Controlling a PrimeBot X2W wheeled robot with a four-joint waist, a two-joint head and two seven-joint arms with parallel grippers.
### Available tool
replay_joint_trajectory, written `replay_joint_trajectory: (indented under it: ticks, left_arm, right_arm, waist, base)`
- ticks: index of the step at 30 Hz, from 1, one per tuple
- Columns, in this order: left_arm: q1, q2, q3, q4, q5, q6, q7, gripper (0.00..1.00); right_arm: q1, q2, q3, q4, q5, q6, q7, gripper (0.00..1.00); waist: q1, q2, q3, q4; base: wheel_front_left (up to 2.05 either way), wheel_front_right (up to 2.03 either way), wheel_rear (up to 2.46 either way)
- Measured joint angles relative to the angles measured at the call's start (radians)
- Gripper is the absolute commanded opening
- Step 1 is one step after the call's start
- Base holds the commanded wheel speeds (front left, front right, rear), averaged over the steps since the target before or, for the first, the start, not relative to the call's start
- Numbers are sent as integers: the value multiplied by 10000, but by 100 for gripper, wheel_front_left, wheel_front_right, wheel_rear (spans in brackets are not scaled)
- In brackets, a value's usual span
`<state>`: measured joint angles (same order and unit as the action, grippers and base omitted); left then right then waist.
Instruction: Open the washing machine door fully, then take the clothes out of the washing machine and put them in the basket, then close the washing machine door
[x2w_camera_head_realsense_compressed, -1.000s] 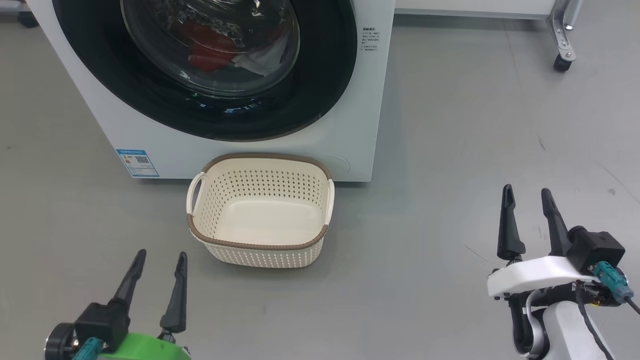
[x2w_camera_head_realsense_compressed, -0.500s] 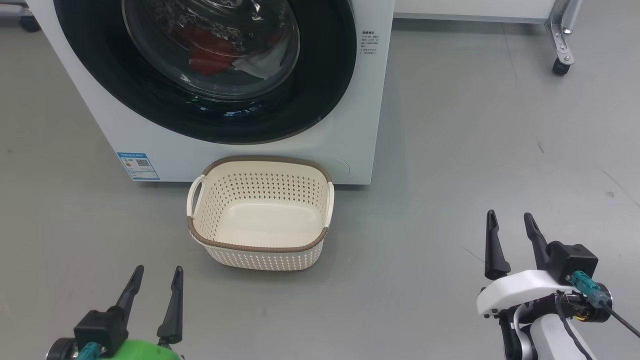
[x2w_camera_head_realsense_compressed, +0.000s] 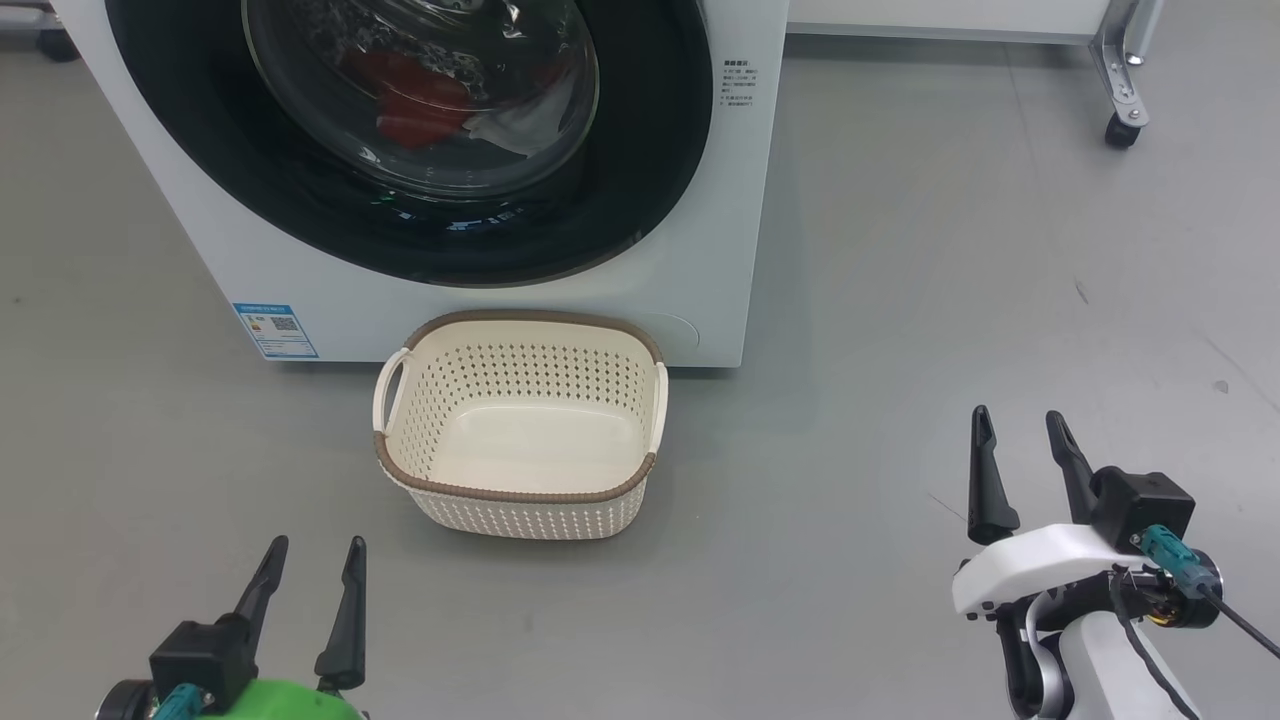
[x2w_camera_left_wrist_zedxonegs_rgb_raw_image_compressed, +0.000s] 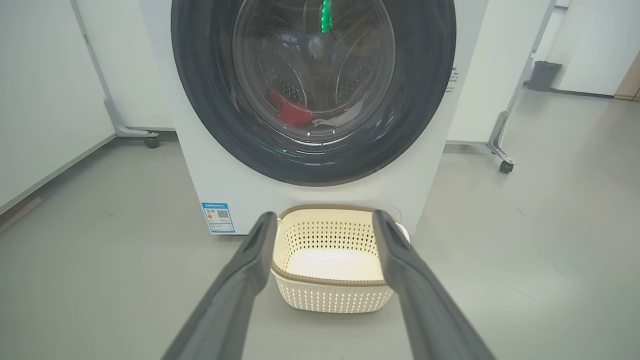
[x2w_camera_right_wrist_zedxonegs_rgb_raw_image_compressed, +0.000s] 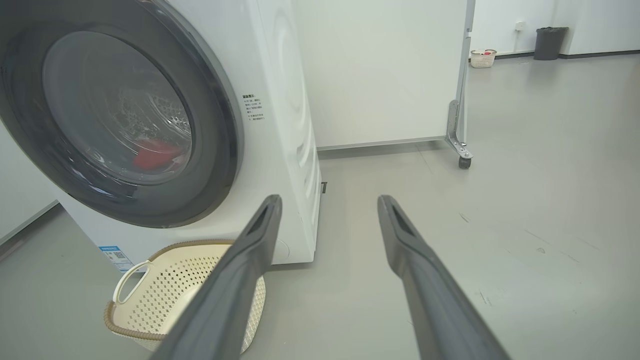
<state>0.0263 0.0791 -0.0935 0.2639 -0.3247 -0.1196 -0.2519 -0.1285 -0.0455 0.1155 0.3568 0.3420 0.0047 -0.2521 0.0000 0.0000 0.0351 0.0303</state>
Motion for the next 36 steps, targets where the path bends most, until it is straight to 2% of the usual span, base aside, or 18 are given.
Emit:
replay_joint_trajectory:
  ticks: [32, 33, 34, 35, 36]
  left_arm:
    - [-125, -100, 188, 236, 127, -6, 0, 100]
    - [-135, -105, 196, 236, 127, -6, 0, 100]
    - [-151, -109, 201, 234, 127, -6, 0, 100]
    - [-165, -109, 201, 226, 127, -6, 0, 100]
    - [-174, -111, 205, 215, 127, -6, 0, 100]
  right_arm:
    - [-120, 4, -27, 180, -59, 4, 0, 100]
    - [-123, 4, -27, 161, -90, 13, 0, 84]
    - [-127, 4, -31, 121, -88, 15, 0, 39]
    - [-133, 4, -36, 61, -88, 19, 0, 0]
    - [-154, 4, -35, 0, -90, 29, 0, 0]
  waist:
    - [0, 0, 30, 120]
    - [0, 0, 43, 128]
    - [0, 0, 56, 135]
    - [0, 0, 77, 141]
    - [0, 0, 109, 147]
  base:
    - [0, 0, 0]
    - [0, 0, 0]
    - [0, 0, 0]
    - [0, 0, 0]
    - [0, 0, 0]
